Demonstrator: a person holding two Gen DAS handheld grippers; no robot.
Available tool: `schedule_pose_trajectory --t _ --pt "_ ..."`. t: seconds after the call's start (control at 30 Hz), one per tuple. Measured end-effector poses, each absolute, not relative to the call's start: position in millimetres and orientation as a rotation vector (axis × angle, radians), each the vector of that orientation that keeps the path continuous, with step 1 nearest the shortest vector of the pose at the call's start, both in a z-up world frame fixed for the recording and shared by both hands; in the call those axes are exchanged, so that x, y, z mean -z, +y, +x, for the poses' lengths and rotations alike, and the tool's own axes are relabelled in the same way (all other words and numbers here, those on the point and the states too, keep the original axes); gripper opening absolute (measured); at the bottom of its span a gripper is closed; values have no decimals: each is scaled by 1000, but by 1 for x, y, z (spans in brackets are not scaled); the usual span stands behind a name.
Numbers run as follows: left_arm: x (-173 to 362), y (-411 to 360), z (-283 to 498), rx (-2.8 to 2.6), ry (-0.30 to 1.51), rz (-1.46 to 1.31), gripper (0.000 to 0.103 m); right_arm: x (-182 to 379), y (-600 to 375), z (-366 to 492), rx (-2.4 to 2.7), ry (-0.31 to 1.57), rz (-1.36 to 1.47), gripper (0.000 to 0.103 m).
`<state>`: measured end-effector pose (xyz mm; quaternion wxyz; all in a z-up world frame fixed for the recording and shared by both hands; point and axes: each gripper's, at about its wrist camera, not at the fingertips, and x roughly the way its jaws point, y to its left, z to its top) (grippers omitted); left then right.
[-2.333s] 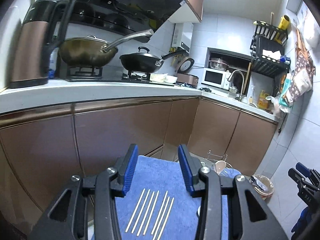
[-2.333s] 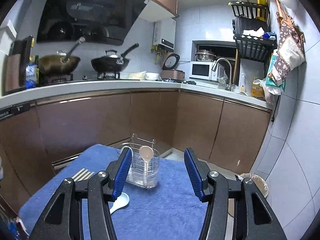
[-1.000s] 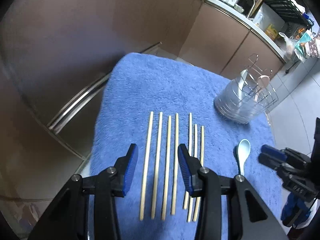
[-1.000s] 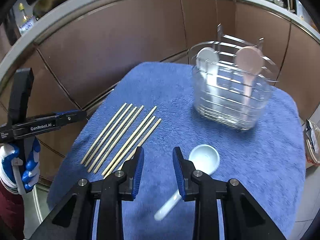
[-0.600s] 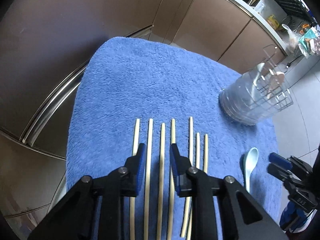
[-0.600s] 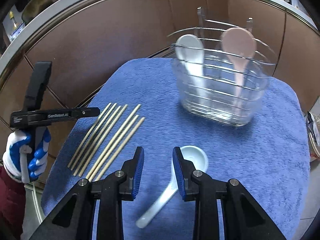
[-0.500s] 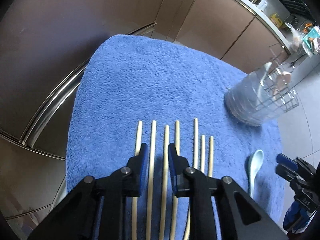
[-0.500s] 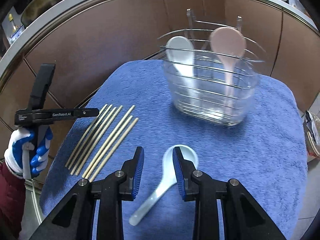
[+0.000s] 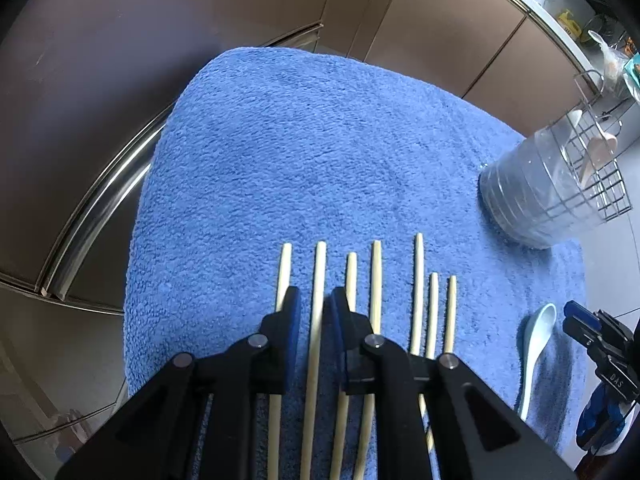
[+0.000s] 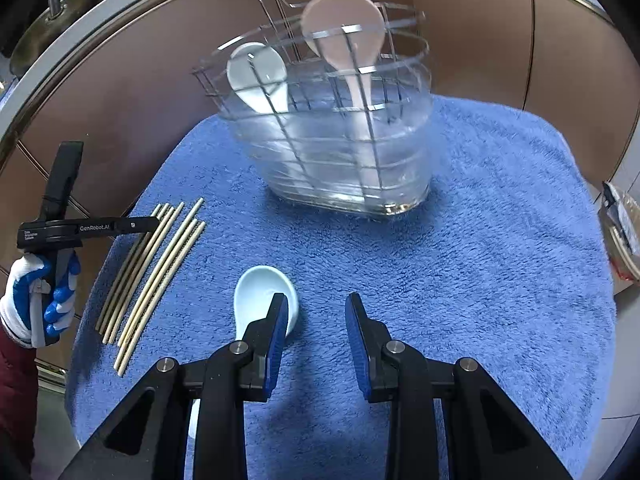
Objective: Organize utensils
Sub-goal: 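Grasp the light blue spoon with the right tool while the left tool reaches the chopsticks, then lift the light blue spoon with the right tool while the left tool grasps one chopstick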
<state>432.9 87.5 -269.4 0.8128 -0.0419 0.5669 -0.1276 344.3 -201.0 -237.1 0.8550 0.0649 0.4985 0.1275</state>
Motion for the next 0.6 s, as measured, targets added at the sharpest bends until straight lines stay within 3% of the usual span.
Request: schedule_pose_trajectory --t 0.5,0.57,0.6 --pt "269 74 432 218 1210 -40 5 255 -187 371 -478 1133 141 27" --pt "269 75 432 213 1209 -42 4 258 -183 370 -480 1137 105 7" --pt "269 75 432 210 1208 -44 4 257 -182 368 -480 1133 97 7"
